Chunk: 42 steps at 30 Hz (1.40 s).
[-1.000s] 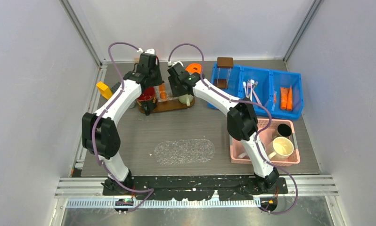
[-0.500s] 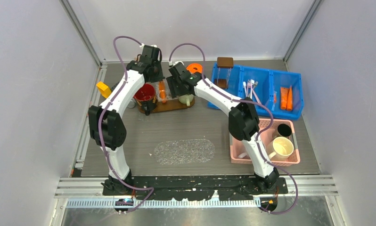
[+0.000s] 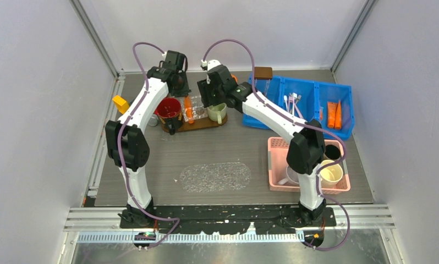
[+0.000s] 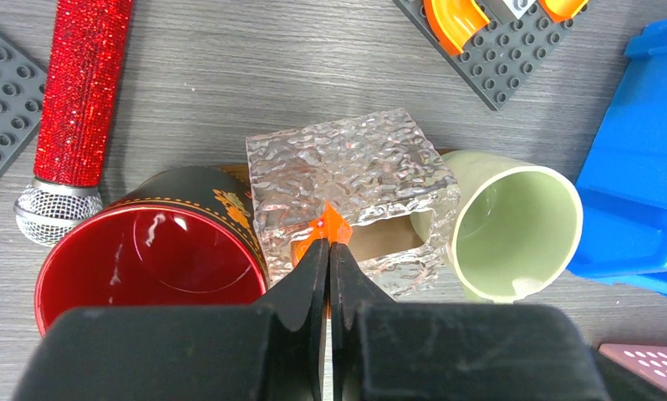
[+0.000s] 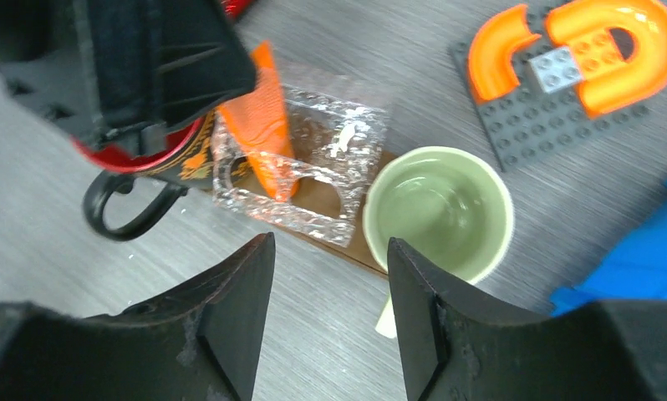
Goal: Prepare toiletry sets of a toothbrush and toothpaste on the tray
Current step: Adjust the toothpaste in the toothpaste holder.
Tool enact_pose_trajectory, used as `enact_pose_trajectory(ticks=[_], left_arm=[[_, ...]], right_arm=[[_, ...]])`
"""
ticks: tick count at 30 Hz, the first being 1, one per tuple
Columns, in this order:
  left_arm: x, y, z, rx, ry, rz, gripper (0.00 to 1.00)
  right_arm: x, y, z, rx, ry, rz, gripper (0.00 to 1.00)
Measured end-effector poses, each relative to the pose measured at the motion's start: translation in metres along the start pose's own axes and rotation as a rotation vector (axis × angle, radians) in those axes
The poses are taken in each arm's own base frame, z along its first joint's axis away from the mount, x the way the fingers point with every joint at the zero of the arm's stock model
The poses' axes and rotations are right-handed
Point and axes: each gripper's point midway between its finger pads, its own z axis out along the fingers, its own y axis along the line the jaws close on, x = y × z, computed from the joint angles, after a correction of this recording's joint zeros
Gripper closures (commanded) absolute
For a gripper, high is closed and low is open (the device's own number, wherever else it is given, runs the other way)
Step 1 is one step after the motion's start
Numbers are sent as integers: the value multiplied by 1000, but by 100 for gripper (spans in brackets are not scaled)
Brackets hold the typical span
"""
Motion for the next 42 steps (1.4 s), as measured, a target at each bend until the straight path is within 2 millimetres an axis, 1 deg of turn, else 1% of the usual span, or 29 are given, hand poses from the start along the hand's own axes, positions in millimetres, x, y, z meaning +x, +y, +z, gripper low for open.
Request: enact_pose_trajectory(ticks=[2,5,7,9,14,18,20,25,32,34,35,36,37,39,42], left_arm=[[0,0,1,-1,7,0,100],[2,1,2,-6,20,0,100],[2,1,3,-6,22,-1,100],[2,1,3,-5,23,-3,100],[2,1,3,-3,23,-6,100],[2,1,3,1,25,-8,100],[2,0,3,3,26,-11,100],[3,0,2,7,29,-13,100],[3,-1,2,14,31,-18,100],[3,-1,2,15,31,-21,100],[3,-2,2,16,31,-24,100],[3,-2,2,16,31,-27,100],[3,-2,2,16,31,-28,100],[3,-2,3,18,29,-35,100],[2,-3,4,29,17,-38,100]], right_arm=[[3,8,1,-55,-13,-19,43],[18,18,11,-132,-14,-63,45],[31,21,18,-161,3,-85,48],[34,23,25,-176,-1,-92,50],[35,29,42,-176,-29,-63,51],[38,31,53,-157,-42,-16,57],[42,31,60,-136,-44,7,60],[60,28,76,-84,-16,53,63],[60,31,84,-62,-33,96,68],[60,32,87,-62,-40,104,74],[60,33,88,-61,-43,108,79],[59,34,89,-62,-45,113,83],[59,34,89,-60,-45,118,91],[58,34,88,-57,-44,127,98],[57,35,87,-51,-31,147,99]])
